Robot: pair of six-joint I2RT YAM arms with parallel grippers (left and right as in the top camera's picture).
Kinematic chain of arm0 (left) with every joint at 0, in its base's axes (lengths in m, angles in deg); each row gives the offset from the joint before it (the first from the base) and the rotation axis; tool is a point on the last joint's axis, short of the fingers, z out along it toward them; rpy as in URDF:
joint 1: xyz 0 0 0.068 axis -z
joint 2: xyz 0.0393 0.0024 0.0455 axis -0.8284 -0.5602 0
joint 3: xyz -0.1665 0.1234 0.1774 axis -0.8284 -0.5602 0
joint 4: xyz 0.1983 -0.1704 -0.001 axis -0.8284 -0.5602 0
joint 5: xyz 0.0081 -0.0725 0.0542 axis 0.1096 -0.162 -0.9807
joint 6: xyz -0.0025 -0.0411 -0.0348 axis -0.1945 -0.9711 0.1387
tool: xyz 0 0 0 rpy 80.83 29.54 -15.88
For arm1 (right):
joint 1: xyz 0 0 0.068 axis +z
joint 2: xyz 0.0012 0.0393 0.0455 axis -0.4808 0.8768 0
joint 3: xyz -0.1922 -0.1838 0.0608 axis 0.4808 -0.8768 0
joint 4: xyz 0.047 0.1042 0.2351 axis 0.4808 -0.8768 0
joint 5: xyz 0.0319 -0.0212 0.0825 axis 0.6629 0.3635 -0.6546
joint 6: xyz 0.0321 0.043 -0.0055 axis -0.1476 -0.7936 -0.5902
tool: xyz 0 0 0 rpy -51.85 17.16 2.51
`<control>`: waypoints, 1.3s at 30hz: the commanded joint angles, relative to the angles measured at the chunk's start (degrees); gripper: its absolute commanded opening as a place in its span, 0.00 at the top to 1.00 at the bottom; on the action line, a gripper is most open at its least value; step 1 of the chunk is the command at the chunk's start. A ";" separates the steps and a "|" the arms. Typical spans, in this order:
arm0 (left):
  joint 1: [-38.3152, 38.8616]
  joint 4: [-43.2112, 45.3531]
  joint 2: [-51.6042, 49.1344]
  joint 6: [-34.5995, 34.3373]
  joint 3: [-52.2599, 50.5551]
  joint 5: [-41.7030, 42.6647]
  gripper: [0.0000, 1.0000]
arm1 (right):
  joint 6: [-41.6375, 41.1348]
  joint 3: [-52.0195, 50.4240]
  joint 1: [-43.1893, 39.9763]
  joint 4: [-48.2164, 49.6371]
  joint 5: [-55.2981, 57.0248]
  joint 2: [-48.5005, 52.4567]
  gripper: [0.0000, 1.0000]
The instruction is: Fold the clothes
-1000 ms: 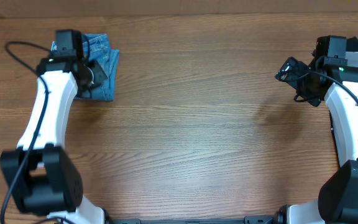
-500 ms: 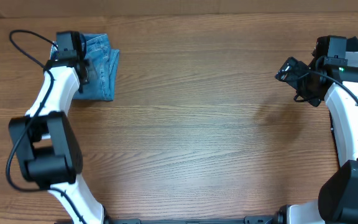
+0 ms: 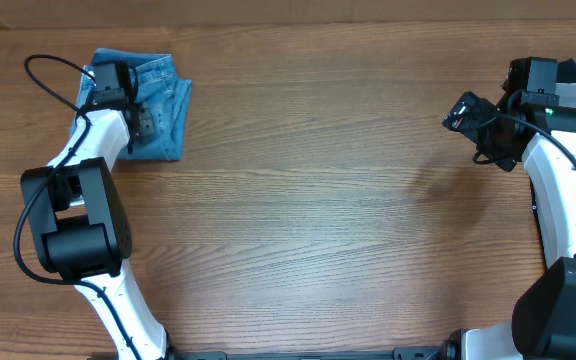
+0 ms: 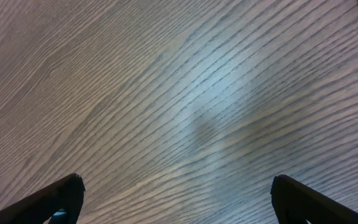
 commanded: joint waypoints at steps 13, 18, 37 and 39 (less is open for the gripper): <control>-17.59 4.46 -11.63 -11.76 -0.07 -7.23 0.96 | 0.15 0.35 0.15 0.17 0.57 -0.11 0.00; -24.52 1.11 -11.63 -14.38 -0.07 -8.72 0.96 | 0.15 0.35 0.15 0.17 0.57 -0.11 0.00; -23.26 -2.99 -11.63 -30.27 -0.07 18.49 0.96 | 0.15 0.35 0.15 0.17 0.57 -0.11 0.00; -20.02 -2.03 -11.65 -32.22 -0.07 18.51 0.96 | 0.17 0.35 0.15 0.17 0.57 -0.11 0.00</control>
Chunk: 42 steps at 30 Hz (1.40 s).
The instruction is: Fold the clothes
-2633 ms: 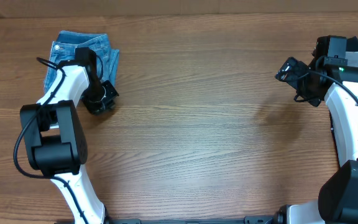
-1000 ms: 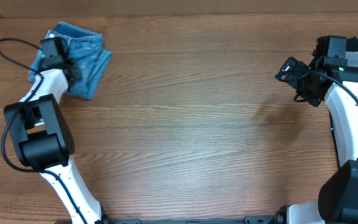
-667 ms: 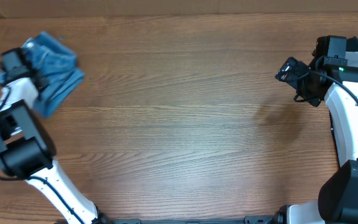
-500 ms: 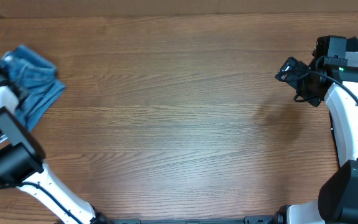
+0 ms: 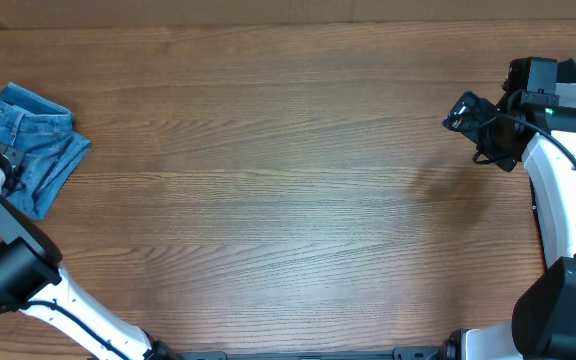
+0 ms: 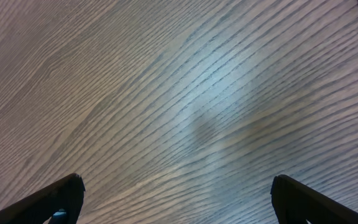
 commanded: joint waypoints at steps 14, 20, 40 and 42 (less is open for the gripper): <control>23.69 11.67 -7.34 -15.47 -4.87 7.61 0.78 | 0.13 0.35 0.15 0.15 0.55 -0.11 0.00; 22.58 13.31 -7.34 -12.59 -4.87 1.31 0.76 | 0.13 0.35 0.15 0.15 0.55 -0.11 0.00; 14.19 21.33 -7.50 14.19 -4.87 1.03 0.76 | 0.13 0.35 0.15 0.15 0.55 -0.11 0.00; 14.32 22.82 -8.09 14.19 -4.87 1.70 0.76 | 0.13 0.35 0.15 0.15 0.55 -0.11 0.00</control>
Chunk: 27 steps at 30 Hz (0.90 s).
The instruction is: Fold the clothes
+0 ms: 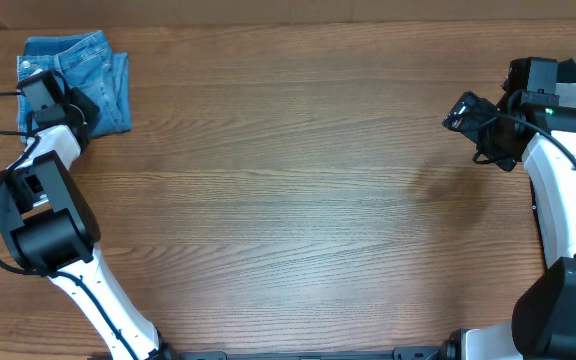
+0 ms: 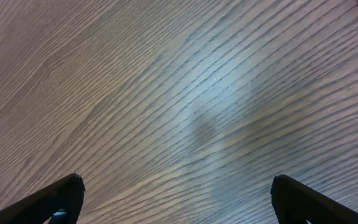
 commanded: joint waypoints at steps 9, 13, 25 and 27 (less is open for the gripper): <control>-1.62 -1.29 -12.39 5.66 1.33 -2.73 0.75 | 0.13 0.35 0.15 0.15 0.55 -0.11 0.00; -1.55 -1.62 -12.87 8.41 2.97 -2.80 0.75 | 0.13 0.35 0.15 0.15 0.55 -0.11 0.00; -1.64 2.19 -13.14 13.68 4.68 -2.82 0.70 | 0.13 0.35 0.15 0.15 0.55 -0.11 0.00; -1.49 3.23 -13.60 13.62 4.68 -2.80 0.70 | 0.13 0.35 0.15 0.15 0.55 -0.11 0.00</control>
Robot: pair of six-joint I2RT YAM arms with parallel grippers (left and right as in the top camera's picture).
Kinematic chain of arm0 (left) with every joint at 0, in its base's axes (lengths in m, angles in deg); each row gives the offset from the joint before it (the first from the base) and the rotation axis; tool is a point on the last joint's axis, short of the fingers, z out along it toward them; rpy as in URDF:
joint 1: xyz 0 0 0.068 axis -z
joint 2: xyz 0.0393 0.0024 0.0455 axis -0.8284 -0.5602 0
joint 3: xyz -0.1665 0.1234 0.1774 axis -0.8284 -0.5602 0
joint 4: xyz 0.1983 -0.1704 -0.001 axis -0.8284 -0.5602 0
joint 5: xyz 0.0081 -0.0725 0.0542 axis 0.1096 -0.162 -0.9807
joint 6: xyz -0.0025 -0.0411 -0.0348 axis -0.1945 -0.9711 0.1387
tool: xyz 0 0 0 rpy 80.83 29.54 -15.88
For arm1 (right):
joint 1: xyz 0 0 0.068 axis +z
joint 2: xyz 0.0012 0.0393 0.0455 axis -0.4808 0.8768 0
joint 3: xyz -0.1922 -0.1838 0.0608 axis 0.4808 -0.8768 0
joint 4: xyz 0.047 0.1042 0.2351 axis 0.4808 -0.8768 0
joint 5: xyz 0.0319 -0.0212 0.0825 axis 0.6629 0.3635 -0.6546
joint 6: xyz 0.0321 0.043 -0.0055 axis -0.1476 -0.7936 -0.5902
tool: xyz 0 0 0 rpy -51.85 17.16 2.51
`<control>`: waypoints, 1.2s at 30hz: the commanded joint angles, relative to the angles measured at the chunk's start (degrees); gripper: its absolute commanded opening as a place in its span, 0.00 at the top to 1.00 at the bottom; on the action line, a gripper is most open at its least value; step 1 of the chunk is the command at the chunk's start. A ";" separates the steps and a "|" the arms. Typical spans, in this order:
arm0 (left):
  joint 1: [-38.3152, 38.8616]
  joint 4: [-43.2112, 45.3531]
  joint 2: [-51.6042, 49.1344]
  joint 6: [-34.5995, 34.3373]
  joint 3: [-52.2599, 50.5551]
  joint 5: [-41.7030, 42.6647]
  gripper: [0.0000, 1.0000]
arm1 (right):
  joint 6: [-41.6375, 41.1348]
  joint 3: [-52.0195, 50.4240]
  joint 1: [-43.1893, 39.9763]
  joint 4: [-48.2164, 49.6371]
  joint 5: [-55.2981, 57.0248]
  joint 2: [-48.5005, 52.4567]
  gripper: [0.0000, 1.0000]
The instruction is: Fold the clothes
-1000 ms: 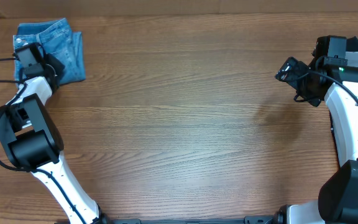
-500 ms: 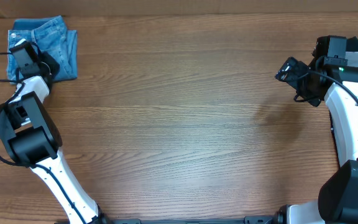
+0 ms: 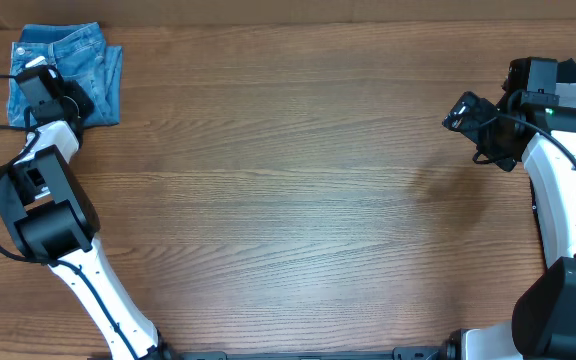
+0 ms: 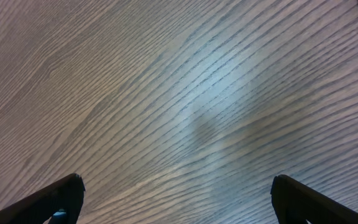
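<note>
A folded pair of blue jeans (image 3: 96,62) lies flat in the far left corner of the wooden table (image 3: 288,200). My left gripper (image 3: 54,98) rests on the bundle's near left part; its fingers are hidden under the wrist, and it appears shut on the denim. My right gripper (image 3: 464,112) hangs above bare wood at the far right, well away from the jeans. In the right wrist view the right gripper (image 4: 178,200) is open, its fingertips (image 4: 67,194) wide apart with only table grain between them.
The left arm's black cable loops off the left edge beside the jeans. The table's far edge (image 3: 288,24) runs just behind the bundle. A pale surface sits behind the right arm.
The jeans and my left gripper have shifted slightly left and farther back into the corner. The right arm and its view are unchanged.
First the folded jeans lay left of centre at the far side, under my left gripper. Then they were at the extreme left edge, nearer the front. After that they were back near the far left corner, and now sit deeper in it. The right gripper stayed open and still.
</note>
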 commanded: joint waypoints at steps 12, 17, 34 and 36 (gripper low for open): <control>-0.59 1.75 -10.99 -3.08 -2.43 -2.12 0.71 | 0.17 0.35 0.15 0.13 0.57 -0.11 0.00; -0.61 3.96 -11.82 -3.02 -2.43 -2.32 0.70 | 0.15 0.35 0.15 0.13 0.57 -0.11 0.00; -0.57 9.77 -13.40 -1.75 -1.90 -0.55 0.62 | 0.15 0.35 0.15 0.13 0.57 -0.11 0.00; -0.57 7.89 -13.31 -1.75 -1.57 0.55 0.20 | 0.15 0.35 0.15 0.13 0.57 -0.11 0.00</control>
